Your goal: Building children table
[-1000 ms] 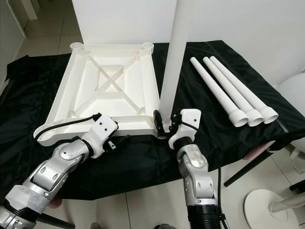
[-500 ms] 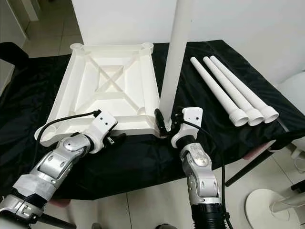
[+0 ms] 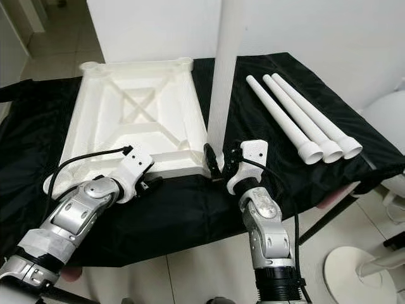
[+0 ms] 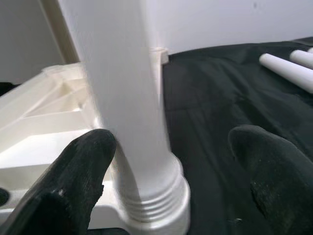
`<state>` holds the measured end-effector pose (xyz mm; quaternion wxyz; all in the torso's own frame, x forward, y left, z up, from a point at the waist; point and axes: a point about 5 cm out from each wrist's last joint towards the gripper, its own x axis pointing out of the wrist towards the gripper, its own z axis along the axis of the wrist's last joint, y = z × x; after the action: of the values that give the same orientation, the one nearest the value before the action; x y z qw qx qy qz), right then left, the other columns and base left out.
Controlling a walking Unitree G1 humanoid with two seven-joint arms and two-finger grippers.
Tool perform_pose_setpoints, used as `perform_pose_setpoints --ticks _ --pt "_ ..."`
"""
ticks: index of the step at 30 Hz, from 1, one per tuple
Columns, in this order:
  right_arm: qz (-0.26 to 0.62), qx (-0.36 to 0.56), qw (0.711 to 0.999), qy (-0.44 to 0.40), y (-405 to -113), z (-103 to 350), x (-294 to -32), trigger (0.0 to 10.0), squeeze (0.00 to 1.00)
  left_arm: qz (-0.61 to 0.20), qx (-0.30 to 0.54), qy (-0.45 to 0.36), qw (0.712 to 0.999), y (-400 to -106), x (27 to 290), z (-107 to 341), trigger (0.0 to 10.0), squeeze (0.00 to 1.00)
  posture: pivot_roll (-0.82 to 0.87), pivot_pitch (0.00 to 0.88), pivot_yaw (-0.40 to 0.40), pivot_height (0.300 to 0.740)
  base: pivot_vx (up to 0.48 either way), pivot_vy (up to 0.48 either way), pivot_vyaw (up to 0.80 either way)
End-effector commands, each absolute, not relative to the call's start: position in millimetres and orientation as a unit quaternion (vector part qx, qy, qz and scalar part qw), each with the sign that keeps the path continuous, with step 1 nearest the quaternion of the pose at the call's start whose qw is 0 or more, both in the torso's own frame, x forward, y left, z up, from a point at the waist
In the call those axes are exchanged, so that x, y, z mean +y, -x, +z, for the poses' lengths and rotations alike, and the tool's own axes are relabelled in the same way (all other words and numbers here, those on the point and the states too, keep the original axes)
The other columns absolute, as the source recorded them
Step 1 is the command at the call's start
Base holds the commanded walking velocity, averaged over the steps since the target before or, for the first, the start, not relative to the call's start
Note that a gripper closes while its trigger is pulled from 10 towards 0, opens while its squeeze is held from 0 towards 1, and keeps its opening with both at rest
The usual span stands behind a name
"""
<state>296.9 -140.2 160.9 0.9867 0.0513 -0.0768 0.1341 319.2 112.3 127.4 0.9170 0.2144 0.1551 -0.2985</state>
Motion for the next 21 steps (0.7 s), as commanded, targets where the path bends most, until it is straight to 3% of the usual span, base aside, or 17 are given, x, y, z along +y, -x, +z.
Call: perform_pose_setpoints --ticks 1,9,17,21 --pt "0.137 -0.077 0.986 -0.054 -298.9 160.5 -140.1 10.0 0.0 -0.258 0.206 -0.215 0.919 -316.0 131.9 110.0 0.0 0.0 -0.07 0.077 0.032 0.74 0.0 0.0 0.0" --pt "0.139 -0.075 0.986 -0.047 -301.0 159.8 -140.0 10.0 0.0 -0.29 0.204 -0.205 0.912 -304.8 127.1 112.3 0.0 0.0 -0.07 0.081 0.033 0.74 0.0 0.0 0.0" --pt "0.142 -0.074 0.986 -0.044 -301.7 158.0 -139.0 10.0 0.0 -0.399 0.205 -0.207 0.869 -273.7 114.5 110.7 0.0 0.0 -0.06 0.077 0.031 0.74 0.0 0.0 0.0" --pt "0.144 -0.075 0.986 -0.041 -303.1 158.6 -138.6 10.0 0.0 -0.408 0.2 -0.207 0.866 -268.5 111.7 112.4 0.0 0.0 -0.06 0.074 0.03 0.74 0.0 0.0 0.0"
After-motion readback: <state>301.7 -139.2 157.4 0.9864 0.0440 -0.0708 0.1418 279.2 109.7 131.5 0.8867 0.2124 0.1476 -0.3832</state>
